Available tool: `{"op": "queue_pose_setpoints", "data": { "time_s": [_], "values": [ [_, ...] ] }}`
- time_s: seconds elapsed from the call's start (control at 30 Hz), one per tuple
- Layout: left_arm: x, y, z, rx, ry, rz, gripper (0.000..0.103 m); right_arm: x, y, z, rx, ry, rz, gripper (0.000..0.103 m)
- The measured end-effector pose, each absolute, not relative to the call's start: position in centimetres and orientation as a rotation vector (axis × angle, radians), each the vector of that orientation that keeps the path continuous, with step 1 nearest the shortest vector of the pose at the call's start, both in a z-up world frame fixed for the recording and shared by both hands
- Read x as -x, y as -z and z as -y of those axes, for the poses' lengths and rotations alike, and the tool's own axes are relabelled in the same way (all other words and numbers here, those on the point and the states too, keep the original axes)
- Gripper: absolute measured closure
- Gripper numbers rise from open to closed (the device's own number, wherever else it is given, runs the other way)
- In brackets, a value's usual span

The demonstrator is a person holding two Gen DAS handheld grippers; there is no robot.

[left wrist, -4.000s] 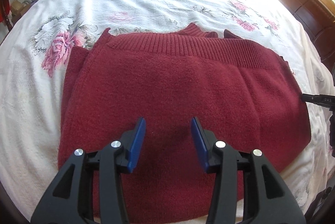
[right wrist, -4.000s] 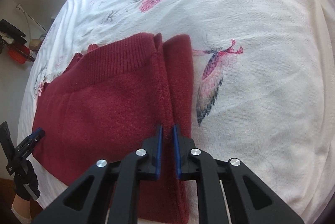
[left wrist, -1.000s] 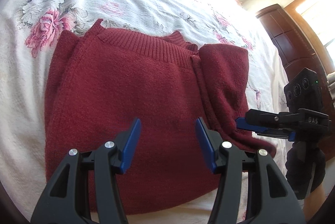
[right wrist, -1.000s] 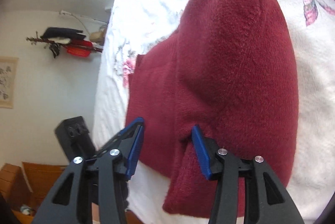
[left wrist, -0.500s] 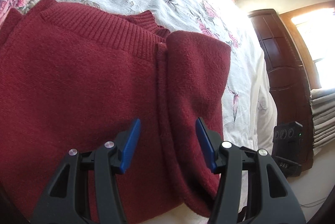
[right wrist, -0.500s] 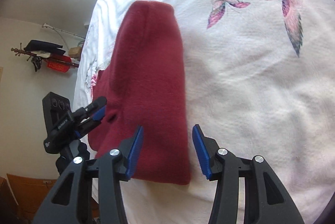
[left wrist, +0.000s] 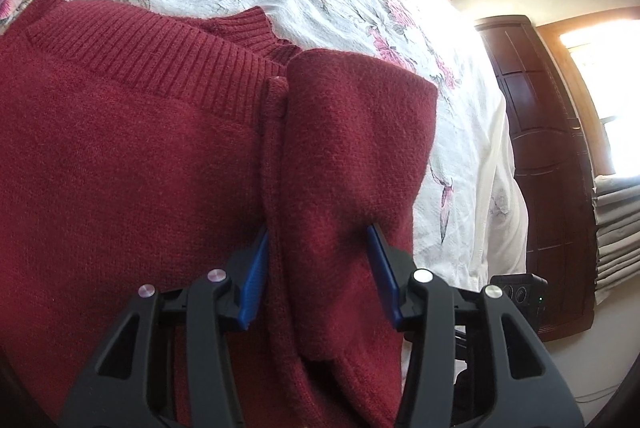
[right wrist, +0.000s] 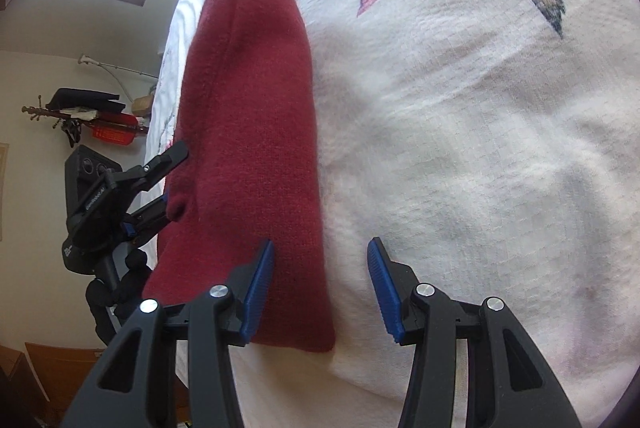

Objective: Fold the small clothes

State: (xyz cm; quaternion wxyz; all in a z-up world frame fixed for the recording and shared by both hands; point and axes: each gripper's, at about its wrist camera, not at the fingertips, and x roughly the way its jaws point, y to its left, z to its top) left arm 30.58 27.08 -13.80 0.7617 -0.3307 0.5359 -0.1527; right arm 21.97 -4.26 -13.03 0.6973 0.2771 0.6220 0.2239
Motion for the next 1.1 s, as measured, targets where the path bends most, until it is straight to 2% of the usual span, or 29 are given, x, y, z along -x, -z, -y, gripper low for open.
{"op": "queue_pose_setpoints", "data": {
  "time_s": [0.1,0.27,0.33,0.4,0.7,1.1],
  "values": [
    [-30.8,13.6,-26.6,0.716,0.349,-1.160,0.075,-21.7,13.1,4.6,-0.616,-0.493,-1.388,0.054],
    [-31.6,15.1,-26.2,0.757,0.333,-1.208,0.074,-21.6,13.4,4.6,-0.615,-0.481,-1.391,0.053],
    [-31.5,15.2,-26.5,0.784,0.333,-1.192,0.085,-21.7,13.3,4.1,-0.610,-0.481,-1.391,0.053],
    [-31.1,14.6,-26.9,0.788,0.336,-1.159,0.088,-21.5,13.2,3.8,-0.608,-0.480,-1.390,0.053],
    [-27.4,9.7,-30.4,0.863,0.419,-0.978,0.089,-20.5,11.3,3.3,-0.617,-0.517,-1.344,0.052],
    [-23.9,6.5,-41.5,0.862,0.321,-0.944,0.089,-20.0,11.2,-1.2,-0.564,-0.616,-1.353,0.051]
  ]
}}
